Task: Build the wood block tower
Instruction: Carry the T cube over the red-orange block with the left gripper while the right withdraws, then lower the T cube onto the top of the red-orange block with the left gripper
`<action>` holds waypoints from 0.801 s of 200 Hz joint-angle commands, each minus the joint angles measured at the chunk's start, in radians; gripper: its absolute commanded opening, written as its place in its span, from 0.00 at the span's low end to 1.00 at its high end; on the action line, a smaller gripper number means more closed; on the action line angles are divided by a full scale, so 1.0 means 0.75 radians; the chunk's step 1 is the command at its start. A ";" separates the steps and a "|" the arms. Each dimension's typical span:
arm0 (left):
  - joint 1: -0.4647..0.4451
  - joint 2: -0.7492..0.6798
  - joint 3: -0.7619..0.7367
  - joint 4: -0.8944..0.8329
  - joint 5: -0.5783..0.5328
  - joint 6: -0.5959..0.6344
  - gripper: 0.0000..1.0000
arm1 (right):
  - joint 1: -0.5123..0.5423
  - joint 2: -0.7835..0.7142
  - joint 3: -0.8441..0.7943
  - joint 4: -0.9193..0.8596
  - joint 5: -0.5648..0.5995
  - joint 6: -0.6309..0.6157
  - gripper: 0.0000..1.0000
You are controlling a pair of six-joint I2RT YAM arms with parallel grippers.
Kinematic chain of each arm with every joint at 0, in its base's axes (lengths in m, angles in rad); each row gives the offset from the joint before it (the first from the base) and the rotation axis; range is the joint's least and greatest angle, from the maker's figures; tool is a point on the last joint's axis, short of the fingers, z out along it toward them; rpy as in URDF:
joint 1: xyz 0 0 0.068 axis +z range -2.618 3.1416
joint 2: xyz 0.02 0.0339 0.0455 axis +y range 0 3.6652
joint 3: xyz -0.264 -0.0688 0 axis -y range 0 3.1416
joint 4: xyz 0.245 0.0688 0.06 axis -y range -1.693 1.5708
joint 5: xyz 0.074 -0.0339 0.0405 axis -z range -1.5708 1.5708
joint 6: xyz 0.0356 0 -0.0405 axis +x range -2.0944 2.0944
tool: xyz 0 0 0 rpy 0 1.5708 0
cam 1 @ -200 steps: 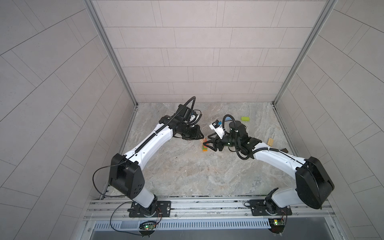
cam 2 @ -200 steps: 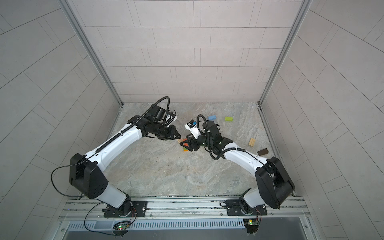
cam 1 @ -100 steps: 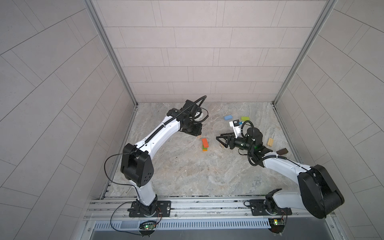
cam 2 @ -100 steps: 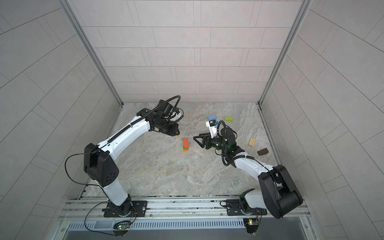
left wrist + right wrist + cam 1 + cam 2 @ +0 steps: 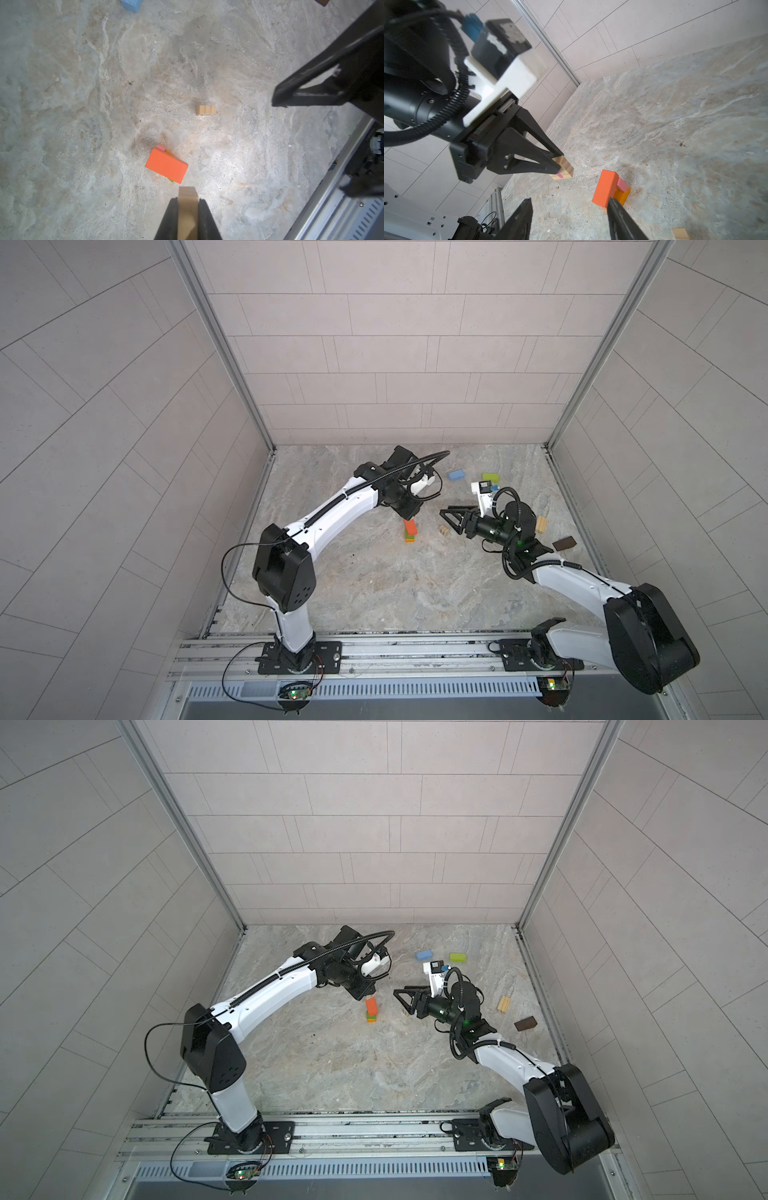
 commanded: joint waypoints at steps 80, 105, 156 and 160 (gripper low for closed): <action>0.020 0.137 -0.044 0.162 -0.168 0.086 0.03 | -0.005 0.049 -0.005 -0.011 0.052 -0.028 0.54; 0.020 0.139 -0.072 0.209 -0.161 0.079 0.03 | -0.005 0.073 -0.010 0.016 0.048 -0.019 0.54; 0.047 0.093 -0.214 0.387 -0.124 0.061 0.01 | -0.005 0.121 -0.020 0.094 0.024 0.015 0.53; 0.053 0.089 -0.225 0.400 -0.118 0.057 0.01 | -0.005 0.126 -0.021 0.102 0.021 0.019 0.53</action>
